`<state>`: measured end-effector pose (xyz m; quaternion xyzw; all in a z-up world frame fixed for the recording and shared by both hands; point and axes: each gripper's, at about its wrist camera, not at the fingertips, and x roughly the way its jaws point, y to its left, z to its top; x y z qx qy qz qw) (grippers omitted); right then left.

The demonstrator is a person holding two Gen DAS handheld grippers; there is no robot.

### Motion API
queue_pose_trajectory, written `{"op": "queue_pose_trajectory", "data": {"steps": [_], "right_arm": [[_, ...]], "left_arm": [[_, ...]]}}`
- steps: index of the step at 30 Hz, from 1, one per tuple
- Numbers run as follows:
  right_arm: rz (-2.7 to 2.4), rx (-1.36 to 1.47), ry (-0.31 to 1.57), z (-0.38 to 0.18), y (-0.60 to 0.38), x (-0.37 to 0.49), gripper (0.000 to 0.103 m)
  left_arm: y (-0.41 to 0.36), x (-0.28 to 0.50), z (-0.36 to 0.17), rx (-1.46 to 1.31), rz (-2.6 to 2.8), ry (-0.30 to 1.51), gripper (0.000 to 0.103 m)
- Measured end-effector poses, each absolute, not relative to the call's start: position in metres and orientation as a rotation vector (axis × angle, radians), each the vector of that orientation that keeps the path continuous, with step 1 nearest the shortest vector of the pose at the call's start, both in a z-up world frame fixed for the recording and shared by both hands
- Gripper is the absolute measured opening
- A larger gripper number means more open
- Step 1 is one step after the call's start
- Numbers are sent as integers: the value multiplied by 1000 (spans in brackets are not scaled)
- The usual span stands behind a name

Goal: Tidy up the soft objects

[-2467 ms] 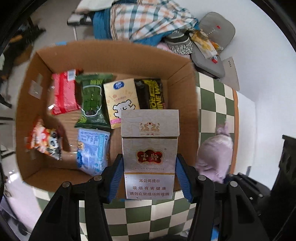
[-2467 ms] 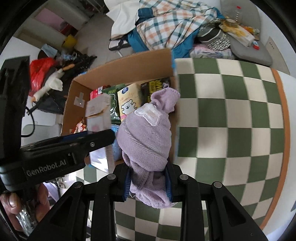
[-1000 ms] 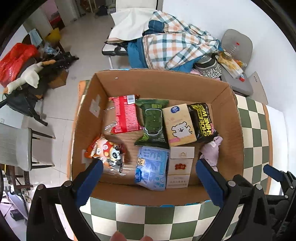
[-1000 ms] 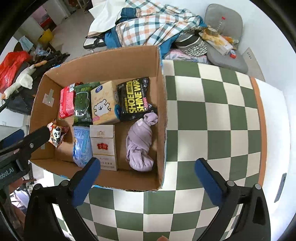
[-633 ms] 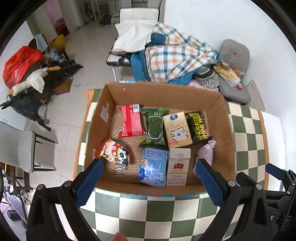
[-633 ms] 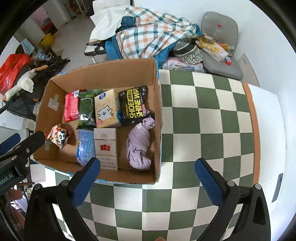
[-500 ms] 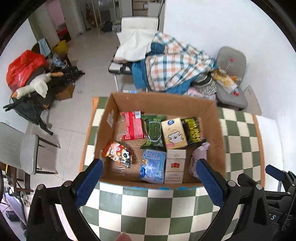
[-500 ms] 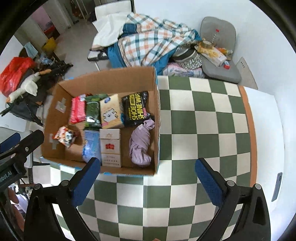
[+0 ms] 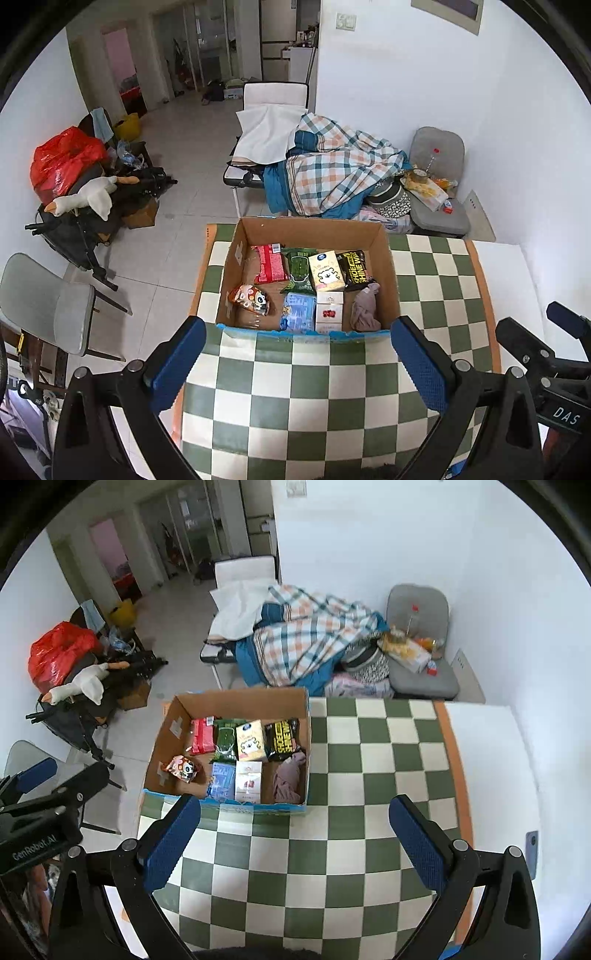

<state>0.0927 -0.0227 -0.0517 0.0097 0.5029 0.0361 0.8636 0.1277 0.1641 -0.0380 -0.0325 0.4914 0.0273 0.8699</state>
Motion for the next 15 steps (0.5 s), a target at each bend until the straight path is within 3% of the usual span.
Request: {"op": "queue_pose_trajectory", "data": {"steps": [15], "right_arm": [[67, -7, 993, -12, -24, 49, 103]], "left_arm": [[162, 95, -13, -51, 75, 970, 103]]}}
